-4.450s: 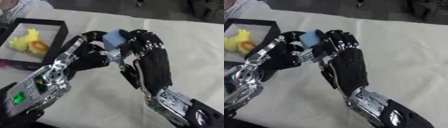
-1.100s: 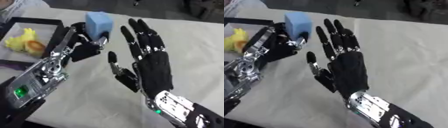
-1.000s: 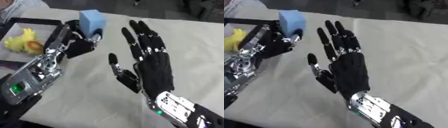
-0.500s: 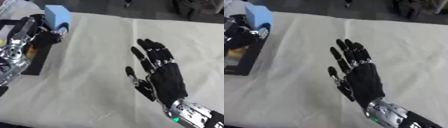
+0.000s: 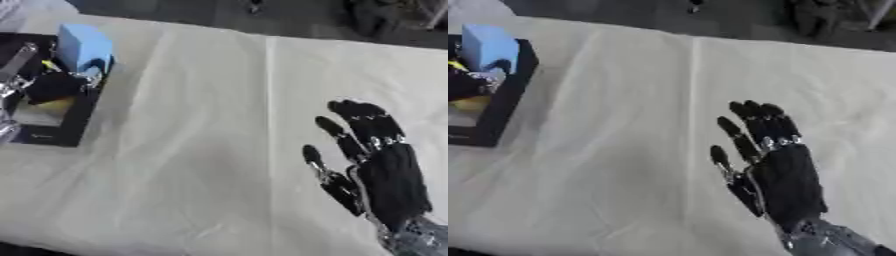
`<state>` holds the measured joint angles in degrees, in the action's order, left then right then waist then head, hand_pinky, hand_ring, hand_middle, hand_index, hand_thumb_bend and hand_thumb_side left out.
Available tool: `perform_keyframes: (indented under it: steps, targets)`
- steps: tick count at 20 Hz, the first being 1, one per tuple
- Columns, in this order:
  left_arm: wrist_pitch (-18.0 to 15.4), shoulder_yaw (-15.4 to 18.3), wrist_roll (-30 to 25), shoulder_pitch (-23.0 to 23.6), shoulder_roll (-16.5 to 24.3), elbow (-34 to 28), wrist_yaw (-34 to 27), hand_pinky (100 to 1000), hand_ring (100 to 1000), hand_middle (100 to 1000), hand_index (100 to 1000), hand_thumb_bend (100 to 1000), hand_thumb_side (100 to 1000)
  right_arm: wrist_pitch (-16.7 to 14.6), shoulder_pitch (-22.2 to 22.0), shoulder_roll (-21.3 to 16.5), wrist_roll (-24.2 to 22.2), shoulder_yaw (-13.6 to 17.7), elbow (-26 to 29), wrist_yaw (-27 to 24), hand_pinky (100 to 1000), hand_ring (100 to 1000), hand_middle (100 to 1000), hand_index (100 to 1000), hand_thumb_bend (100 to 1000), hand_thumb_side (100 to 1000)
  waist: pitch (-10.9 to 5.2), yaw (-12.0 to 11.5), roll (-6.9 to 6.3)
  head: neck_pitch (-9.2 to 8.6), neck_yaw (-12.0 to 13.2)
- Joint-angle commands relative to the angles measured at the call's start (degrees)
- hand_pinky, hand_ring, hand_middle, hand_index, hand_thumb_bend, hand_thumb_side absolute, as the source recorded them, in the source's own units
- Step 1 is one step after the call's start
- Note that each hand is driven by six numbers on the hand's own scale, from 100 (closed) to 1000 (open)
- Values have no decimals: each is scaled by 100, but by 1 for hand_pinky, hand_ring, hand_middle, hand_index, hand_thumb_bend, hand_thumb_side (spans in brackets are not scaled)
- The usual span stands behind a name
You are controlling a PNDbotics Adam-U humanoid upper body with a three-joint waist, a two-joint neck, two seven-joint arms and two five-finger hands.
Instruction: Pick up the objects with one hand, pass them to the other hand, and then place them into the box on the other side of the table.
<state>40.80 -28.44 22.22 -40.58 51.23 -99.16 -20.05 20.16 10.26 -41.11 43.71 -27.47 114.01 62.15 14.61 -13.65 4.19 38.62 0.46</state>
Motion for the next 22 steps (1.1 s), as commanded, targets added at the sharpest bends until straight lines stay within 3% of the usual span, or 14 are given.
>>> perform_keyframes:
  steps: [1, 7, 12, 14, 18, 22]
  targets:
    - [1062, 275, 1004, 28, 288, 6, 204, 903, 384, 437, 484, 100, 322, 649, 49, -178, 768, 560, 58, -378, 720, 775, 760, 744, 343, 179, -64, 10, -14, -87, 413]
    - [928, 514, 935, 159, 303, 432, 595, 895, 388, 440, 487, 100, 319, 854, 219, -161, 825, 1294, 58, -859, 702, 772, 758, 742, 323, 195, 13, 85, 76, -233, 806]
    - [764, 618, 827, 152, 232, 866, 1066, 889, 411, 464, 537, 100, 355, 903, 279, -80, 826, 1588, 58, -1020, 698, 772, 758, 743, 318, 199, 103, 180, 145, -386, 864]
    - [735, 658, 728, 147, 197, 1023, 1244, 903, 440, 499, 607, 100, 326, 908, 289, -36, 826, 1643, 58, -1033, 693, 771, 757, 742, 313, 203, 134, 213, 170, -440, 841]
    - [912, 755, 614, 135, 150, 1299, 1530, 960, 524, 601, 775, 423, 338, 906, 319, 34, 826, 1723, 58, -1053, 691, 770, 757, 742, 308, 206, 172, 246, 203, -487, 771]
    - [1104, 884, 640, 108, 117, 1681, 1709, 985, 578, 649, 827, 726, 393, 906, 319, 56, 826, 1757, 58, -1052, 690, 770, 758, 744, 296, 213, 180, 239, 206, -468, 738]
